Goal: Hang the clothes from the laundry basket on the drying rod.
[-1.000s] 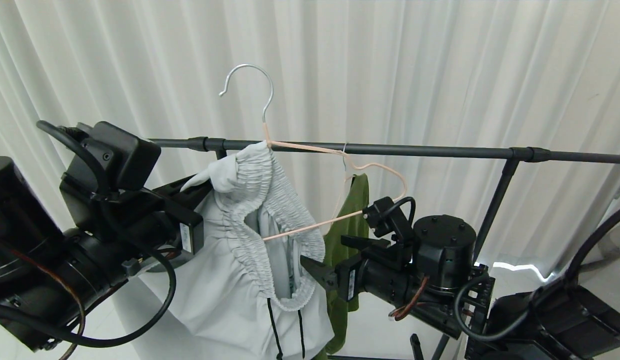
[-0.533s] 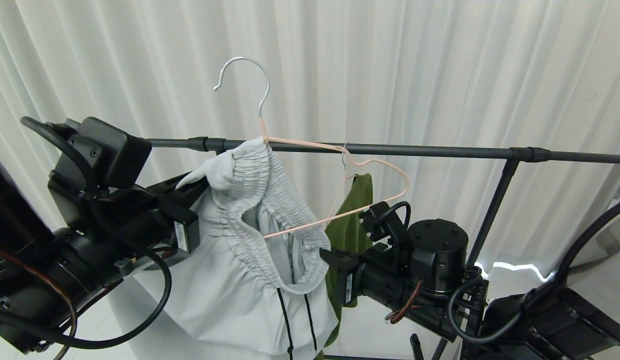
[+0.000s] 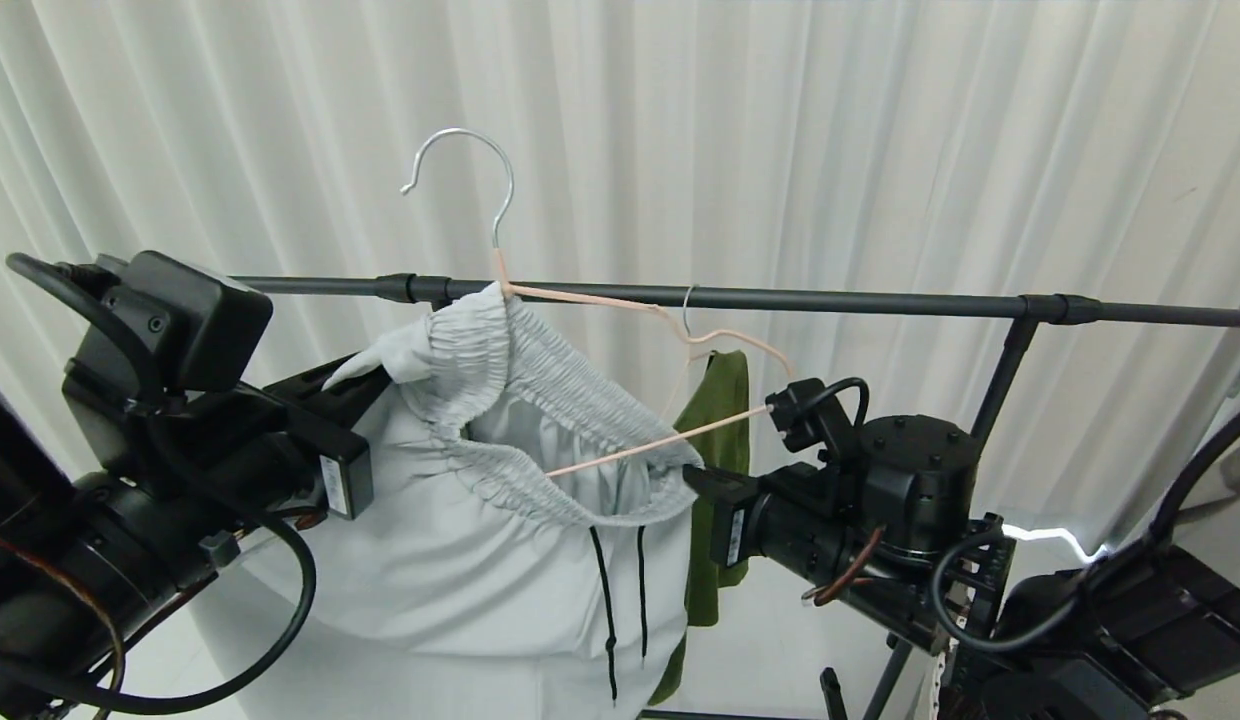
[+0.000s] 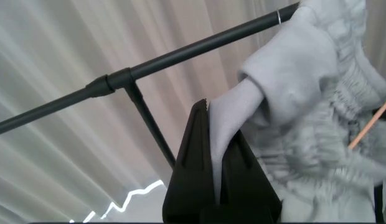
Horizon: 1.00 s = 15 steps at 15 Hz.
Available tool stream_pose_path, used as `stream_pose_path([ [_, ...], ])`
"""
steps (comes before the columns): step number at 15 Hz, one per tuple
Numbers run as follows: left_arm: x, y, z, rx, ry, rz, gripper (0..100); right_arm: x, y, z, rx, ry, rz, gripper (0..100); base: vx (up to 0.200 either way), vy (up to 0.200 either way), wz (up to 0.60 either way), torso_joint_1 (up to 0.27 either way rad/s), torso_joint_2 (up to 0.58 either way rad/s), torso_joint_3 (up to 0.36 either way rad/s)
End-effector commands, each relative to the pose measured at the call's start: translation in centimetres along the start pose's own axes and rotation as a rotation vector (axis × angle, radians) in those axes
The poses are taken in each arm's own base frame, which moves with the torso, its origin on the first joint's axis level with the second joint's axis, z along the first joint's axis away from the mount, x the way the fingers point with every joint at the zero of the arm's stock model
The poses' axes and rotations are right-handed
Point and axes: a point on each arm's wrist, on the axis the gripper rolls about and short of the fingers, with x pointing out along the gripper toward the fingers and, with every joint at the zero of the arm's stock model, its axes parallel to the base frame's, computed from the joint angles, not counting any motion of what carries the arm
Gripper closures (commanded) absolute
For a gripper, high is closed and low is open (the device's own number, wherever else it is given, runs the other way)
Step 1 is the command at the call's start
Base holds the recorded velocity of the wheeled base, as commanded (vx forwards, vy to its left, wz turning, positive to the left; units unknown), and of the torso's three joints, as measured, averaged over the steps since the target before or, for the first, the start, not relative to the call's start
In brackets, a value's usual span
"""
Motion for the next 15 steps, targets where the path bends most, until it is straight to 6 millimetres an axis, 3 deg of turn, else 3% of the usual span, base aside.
stream_pose_path([
  [1,-0.3,0.5,-0.1,0.001,0.002,0.027,100,-0.4,-0.6,0.9,0.003,-0.029,-0.019,100,0.0,0.0,0.0,0.0,0.0,0.0],
  [7,-0.8,0.5,-1.2,0.024,0.019,0.039,100,-1.2,-2.3,2.8,0.007,-0.086,-0.064,100,0.0,0.0,0.0,0.0,0.0,0.0],
  [10,-1.2,0.5,-2.4,0.117,0.06,0.045,100,-1.3,-3.0,3.0,0.009,-0.094,-0.084,100,0.0,0.0,0.0,0.0,0.0,0.0],
  [15,-1.2,0.6,-2.6,0.135,0.058,0.056,100,-1.3,-3.7,3.1,0.008,-0.096,-0.102,100,0.0,0.0,0.0,0.0,0.0,0.0],
])
